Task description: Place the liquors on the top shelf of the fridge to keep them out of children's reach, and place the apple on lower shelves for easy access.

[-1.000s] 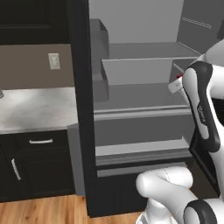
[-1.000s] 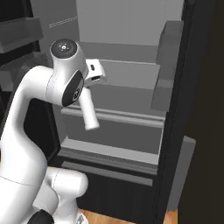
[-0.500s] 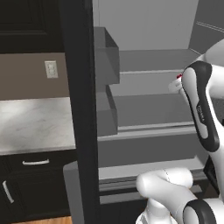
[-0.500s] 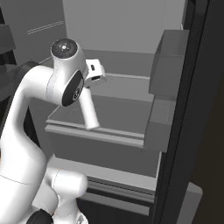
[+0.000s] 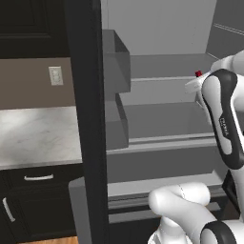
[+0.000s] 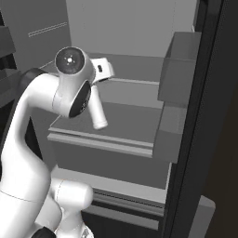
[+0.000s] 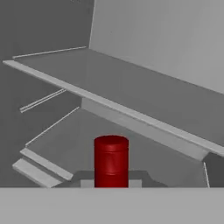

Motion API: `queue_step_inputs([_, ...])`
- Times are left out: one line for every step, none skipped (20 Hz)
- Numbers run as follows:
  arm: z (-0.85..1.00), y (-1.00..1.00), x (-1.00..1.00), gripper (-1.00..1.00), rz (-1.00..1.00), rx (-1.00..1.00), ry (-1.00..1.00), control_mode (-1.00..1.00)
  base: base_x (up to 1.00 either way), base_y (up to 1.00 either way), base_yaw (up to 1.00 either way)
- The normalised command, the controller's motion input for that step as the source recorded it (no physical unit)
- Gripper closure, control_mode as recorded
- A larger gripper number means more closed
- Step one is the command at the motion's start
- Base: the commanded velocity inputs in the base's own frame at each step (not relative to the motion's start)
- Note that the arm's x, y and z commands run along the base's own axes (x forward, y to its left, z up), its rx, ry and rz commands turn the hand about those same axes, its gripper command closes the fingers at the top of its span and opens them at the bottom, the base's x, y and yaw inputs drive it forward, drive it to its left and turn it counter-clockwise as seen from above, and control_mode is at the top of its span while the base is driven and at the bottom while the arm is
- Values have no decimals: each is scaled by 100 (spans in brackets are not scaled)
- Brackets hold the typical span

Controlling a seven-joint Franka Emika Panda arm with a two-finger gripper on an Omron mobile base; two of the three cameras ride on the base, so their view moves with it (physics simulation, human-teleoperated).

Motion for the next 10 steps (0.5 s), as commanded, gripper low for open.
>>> queue_step_inputs([54,0,0,100,0,11,-42,-100,0,0,0])
queue_step_inputs([51,0,0,100,0,10,-42,-100,0,0,0])
queue_step_inputs([43,0,0,100,0,10,-40,-100,0,0,0])
queue_step_inputs([35,0,0,100,0,11,-39,-100,0,0,0])
queue_step_inputs([41,0,0,100,0,15,-36,-100,0,0,0])
queue_step_inputs([48,0,0,100,0,19,-34,-100,0,0,0])
queue_step_inputs([51,0,11,100,0,22,-31,-100,0,0,0])
queue_step_inputs([57,0,10,100,0,26,-34,-100,0,0,0])
queue_step_inputs([69,0,6,100,0,29,-37,-100,0,0,0])
queue_step_inputs([74,0,0,100,0,28,-40,-100,0,0,0])
